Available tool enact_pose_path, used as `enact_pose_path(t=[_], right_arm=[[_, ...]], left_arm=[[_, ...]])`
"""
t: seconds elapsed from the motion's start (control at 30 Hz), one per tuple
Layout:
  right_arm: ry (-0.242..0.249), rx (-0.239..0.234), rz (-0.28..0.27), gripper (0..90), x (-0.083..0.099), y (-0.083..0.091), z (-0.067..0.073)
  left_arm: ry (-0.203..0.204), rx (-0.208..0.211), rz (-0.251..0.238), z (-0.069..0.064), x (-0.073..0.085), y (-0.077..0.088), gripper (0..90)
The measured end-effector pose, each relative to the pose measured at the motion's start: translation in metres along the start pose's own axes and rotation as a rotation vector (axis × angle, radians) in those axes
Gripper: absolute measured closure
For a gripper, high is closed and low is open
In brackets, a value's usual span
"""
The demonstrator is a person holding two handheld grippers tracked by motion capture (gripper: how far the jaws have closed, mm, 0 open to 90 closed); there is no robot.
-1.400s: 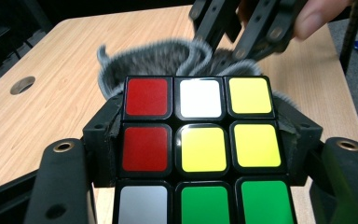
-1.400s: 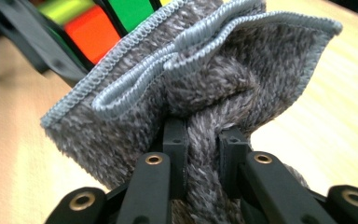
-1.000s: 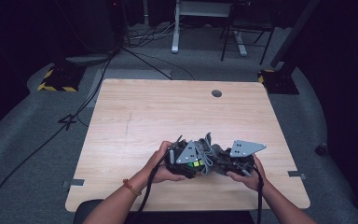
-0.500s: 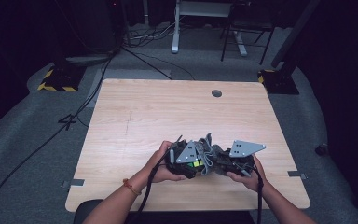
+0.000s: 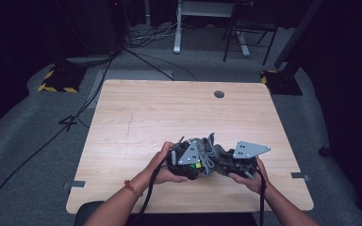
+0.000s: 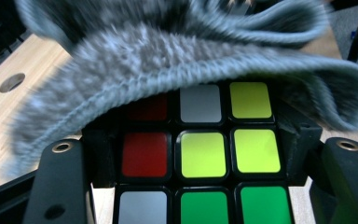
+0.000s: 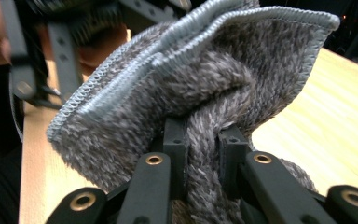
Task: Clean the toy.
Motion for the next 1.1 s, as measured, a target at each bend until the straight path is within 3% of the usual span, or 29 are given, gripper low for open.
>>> enact_pose_path(t=[0.13,0.27,0.33,0.4,0.43,0.5,0.67,0.73,0.83,1.03,1.07,1.1], right_arm=[[0.008,-0.004,-0.006,78.1,-0.003,-0.001,0.003],[0.014,0.017,0.016,77.9,-0.001,-0.002,-0.001],[0.011,0.041,0.047,77.9,0.007,-0.003,-0.009],[-0.013,0.054,0.075,77.9,0.017,-0.003,-0.016],[-0.035,0.049,0.091,77.9,0.023,-0.004,-0.019],[-0.053,0.032,0.114,77.8,0.030,-0.006,-0.023],[-0.088,-0.008,0.087,78.0,0.028,-0.008,-0.019],[-0.139,-0.033,0.053,78.4,0.026,-0.006,-0.019],[-0.161,-0.047,0.031,78.6,0.024,-0.004,-0.019],[-0.196,-0.068,-0.034,78.9,0.013,0.004,-0.019],[-0.199,-0.075,-0.046,78.9,0.011,0.005,-0.018],[-0.195,-0.082,-0.056,78.9,0.008,0.006,-0.016]], left_arm=[[0.006,0.003,0.027,0.000,0.004,-0.004,33.0],[0.000,-0.010,0.011,0.000,0.001,-0.002,33.2],[-0.011,-0.019,-0.035,0.002,-0.006,0.006,33.2],[-0.011,-0.021,-0.045,0.002,-0.008,0.008,33.1],[0.000,-0.010,-0.082,0.003,-0.012,0.012,33.1],[-0.004,-0.011,-0.088,0.003,-0.012,0.014,33.1],[-0.007,-0.005,-0.103,0.003,-0.013,0.014,32.8],[0.006,0.001,-0.113,0.004,-0.012,0.015,32.7],[0.016,0.006,-0.123,0.005,-0.012,0.017,32.6],[0.012,0.004,-0.100,0.004,-0.010,0.016,32.7],[0.004,0.002,-0.086,0.005,-0.009,0.016,32.9],[-0.018,-0.009,-0.042,0.003,-0.004,0.011,33.1]])
Point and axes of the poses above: each handheld gripper's, and its own axes: y roughly backward along the jaws, x roughly out of its underside, z roughly to its left, the point moved 7 cm from there along -y, roughly forward along the jaws, and after that the axes turned 11 degrees about -z, right-handed, at the moved point
